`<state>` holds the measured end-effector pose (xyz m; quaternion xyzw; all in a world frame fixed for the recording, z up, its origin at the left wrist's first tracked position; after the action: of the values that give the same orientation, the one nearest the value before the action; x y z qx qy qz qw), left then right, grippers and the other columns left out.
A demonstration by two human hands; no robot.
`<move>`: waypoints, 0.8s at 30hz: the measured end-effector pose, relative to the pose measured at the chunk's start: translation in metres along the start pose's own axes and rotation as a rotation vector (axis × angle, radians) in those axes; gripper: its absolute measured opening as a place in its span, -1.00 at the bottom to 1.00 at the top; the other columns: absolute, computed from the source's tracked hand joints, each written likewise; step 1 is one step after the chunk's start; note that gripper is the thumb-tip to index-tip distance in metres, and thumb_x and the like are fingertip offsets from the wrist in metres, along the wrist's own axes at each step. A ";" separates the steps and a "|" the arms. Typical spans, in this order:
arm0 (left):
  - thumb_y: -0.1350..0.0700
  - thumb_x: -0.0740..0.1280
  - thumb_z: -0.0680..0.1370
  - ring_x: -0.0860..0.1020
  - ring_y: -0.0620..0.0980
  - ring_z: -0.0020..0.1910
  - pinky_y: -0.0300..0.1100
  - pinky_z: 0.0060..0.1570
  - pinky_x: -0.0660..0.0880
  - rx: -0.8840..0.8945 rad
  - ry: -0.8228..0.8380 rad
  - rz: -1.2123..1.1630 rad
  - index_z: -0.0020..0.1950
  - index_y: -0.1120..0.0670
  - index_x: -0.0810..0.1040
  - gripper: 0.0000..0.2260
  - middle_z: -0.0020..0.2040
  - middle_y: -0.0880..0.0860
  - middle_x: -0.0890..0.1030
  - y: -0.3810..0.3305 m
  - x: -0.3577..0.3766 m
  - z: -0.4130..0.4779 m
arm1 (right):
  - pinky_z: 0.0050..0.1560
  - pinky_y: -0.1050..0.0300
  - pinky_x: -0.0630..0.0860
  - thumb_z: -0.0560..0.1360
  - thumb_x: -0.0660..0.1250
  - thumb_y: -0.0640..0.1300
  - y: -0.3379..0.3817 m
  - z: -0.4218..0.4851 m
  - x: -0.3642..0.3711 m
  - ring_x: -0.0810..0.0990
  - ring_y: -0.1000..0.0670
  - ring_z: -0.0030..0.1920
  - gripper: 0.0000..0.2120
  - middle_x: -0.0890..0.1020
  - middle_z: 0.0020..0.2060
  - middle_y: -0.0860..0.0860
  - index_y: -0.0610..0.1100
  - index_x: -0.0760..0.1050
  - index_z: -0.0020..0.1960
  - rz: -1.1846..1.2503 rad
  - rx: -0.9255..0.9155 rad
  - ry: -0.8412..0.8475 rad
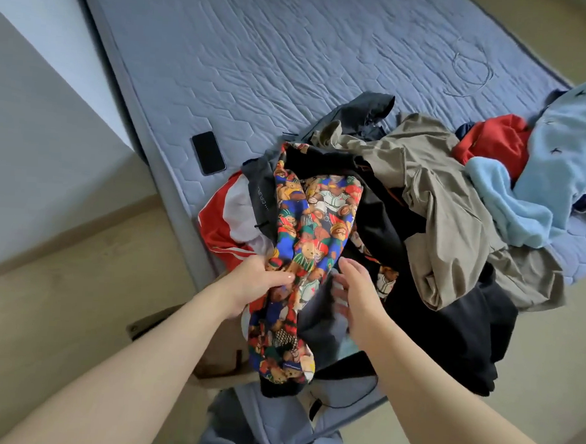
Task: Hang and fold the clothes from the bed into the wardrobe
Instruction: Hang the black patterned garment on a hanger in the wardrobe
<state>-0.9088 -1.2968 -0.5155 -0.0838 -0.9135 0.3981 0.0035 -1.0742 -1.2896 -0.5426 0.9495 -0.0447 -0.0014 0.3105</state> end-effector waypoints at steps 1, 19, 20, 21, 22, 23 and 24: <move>0.31 0.33 0.50 0.57 -0.01 -0.12 -0.25 -0.06 0.51 0.029 0.071 0.055 -0.02 0.14 0.54 -0.88 -0.10 0.09 0.61 -0.006 0.000 -0.011 | -0.15 0.13 0.48 0.55 0.23 0.06 0.011 -0.003 0.007 0.54 0.03 -0.10 -0.63 0.56 0.05 0.01 -0.04 0.33 0.30 0.065 -0.011 0.015; 0.26 0.29 0.54 0.55 -0.08 -0.48 -0.33 -0.42 0.48 -0.113 -0.218 -0.345 -0.08 0.22 0.43 -0.95 -0.25 0.19 0.50 -0.042 -0.041 -0.055 | 0.09 -0.24 0.52 0.36 0.07 -0.46 0.027 -0.108 0.063 0.61 -0.34 -0.02 -0.62 0.64 -0.08 -0.30 -0.26 0.59 -0.02 -0.277 -0.047 0.228; 0.35 0.26 0.52 0.47 -0.12 -0.64 -0.37 -0.59 0.39 -0.101 -0.258 -0.340 -0.13 0.22 0.40 -0.93 -0.37 0.16 0.49 -0.048 -0.042 -0.057 | 0.11 -0.20 0.52 0.38 0.08 -0.46 0.027 -0.111 0.062 0.61 -0.32 -0.03 -0.63 0.65 -0.10 -0.29 -0.29 0.57 0.02 -0.260 -0.044 0.236; 0.40 0.23 0.50 0.41 -0.14 -0.71 -0.40 -0.67 0.32 -0.081 -0.277 -0.340 -0.15 0.21 0.39 -0.88 -0.48 0.11 0.49 -0.054 -0.043 -0.060 | 0.13 -0.17 0.50 0.40 0.09 -0.44 0.029 -0.112 0.061 0.61 -0.30 -0.05 -0.66 0.64 -0.11 -0.29 -0.34 0.53 0.08 -0.234 -0.044 0.229; 0.43 0.20 0.49 0.39 -0.14 -0.72 -0.41 -0.69 0.30 -0.047 -0.268 -0.340 -0.18 0.18 0.39 -0.84 -0.56 0.06 0.48 -0.063 -0.042 -0.063 | 0.14 -0.15 0.48 0.43 0.11 -0.42 0.032 -0.113 0.055 0.59 -0.30 -0.04 -0.68 0.62 -0.10 -0.31 -0.38 0.49 0.13 -0.208 -0.049 0.192; 0.43 0.19 0.49 0.41 -0.14 -0.70 -0.40 -0.68 0.32 -0.010 -0.236 -0.318 -0.20 0.14 0.40 -0.80 -0.58 0.03 0.48 -0.073 -0.039 -0.066 | 0.14 -0.16 0.49 0.46 0.12 -0.39 0.036 -0.114 0.047 0.58 -0.32 -0.02 -0.71 0.61 -0.07 -0.34 -0.41 0.46 0.13 -0.179 -0.057 0.133; 0.43 0.18 0.49 0.45 -0.12 -0.66 -0.38 -0.63 0.36 0.031 -0.192 -0.285 -0.21 0.12 0.44 -0.77 -0.54 0.03 0.50 -0.084 -0.036 -0.070 | 0.05 -0.10 0.52 0.47 0.14 -0.37 0.039 -0.114 0.039 0.59 -0.29 -0.07 -0.76 0.62 -0.11 -0.31 -0.40 0.46 0.09 -0.130 -0.065 0.078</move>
<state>-0.8808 -1.3075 -0.4047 0.0850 -0.9060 0.4139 -0.0261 -1.0350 -1.2569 -0.4270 0.9391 0.0293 0.0141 0.3420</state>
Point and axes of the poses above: each hand's wrist, its own z-axis towards the middle knuckle, its own x-axis out of the palm, y = z × x, the point moved 10 cm from there along z, towards the middle knuckle
